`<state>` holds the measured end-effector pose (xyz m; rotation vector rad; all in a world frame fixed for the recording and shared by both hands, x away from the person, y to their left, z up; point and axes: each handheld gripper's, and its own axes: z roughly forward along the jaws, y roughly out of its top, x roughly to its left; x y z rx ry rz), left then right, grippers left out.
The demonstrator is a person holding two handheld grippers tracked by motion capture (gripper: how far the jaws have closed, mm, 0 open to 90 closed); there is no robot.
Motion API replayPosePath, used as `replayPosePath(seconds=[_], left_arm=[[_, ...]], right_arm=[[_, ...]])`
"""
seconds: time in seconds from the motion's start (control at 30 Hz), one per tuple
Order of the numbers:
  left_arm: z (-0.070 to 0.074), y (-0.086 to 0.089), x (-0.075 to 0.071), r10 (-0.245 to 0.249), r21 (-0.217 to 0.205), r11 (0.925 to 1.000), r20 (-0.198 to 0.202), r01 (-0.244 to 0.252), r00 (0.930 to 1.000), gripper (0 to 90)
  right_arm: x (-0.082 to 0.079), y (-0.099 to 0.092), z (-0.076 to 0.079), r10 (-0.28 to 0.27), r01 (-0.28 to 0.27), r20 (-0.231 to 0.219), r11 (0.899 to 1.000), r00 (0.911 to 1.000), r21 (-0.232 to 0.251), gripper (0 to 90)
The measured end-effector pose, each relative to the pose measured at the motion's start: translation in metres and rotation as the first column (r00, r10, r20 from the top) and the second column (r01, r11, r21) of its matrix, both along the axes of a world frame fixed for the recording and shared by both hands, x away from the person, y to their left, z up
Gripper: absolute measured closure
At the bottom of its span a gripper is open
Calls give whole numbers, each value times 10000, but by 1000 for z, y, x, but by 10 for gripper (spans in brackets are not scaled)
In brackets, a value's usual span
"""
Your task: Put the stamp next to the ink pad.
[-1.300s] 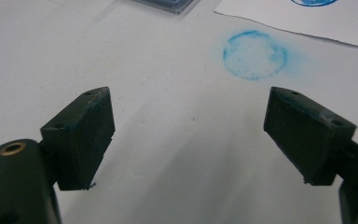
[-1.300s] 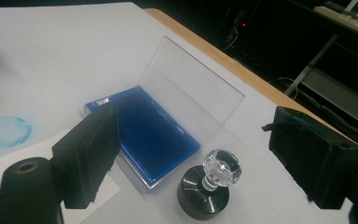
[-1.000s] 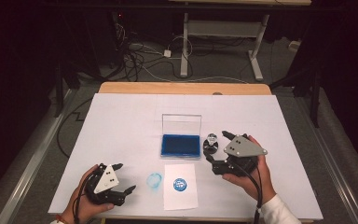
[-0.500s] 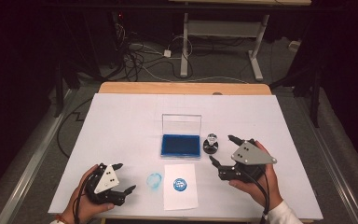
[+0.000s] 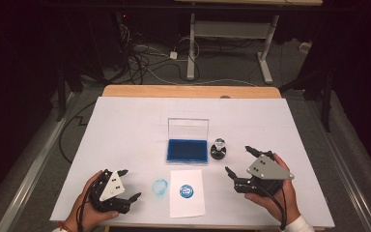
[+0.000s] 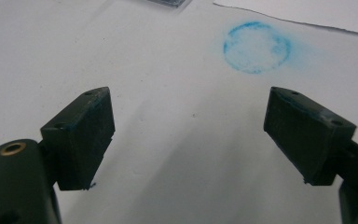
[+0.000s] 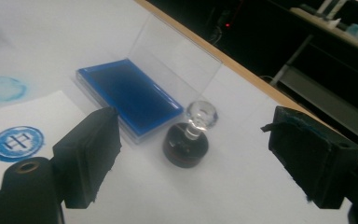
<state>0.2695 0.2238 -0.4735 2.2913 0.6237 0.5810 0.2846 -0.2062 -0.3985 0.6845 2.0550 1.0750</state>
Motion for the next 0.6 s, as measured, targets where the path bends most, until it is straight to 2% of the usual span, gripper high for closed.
replayPosePath(seconds=[0.3,0.5,0.6], left_arm=[[0,0,0,19,-59,10000,7,-19,10000,160],[4,1,0,78,-128,9999,217,-76,9997,160],[6,1,0,96,-262,9996,155,-92,9998,160]], right_arm=[[-8,-9,-14,-16,15,-46,9993,10000,-382,169],[-14,-18,-24,7,-17,-303,9995,9995,-328,168],[-17,-24,-30,-135,114,-482,9990,9987,-429,168]])
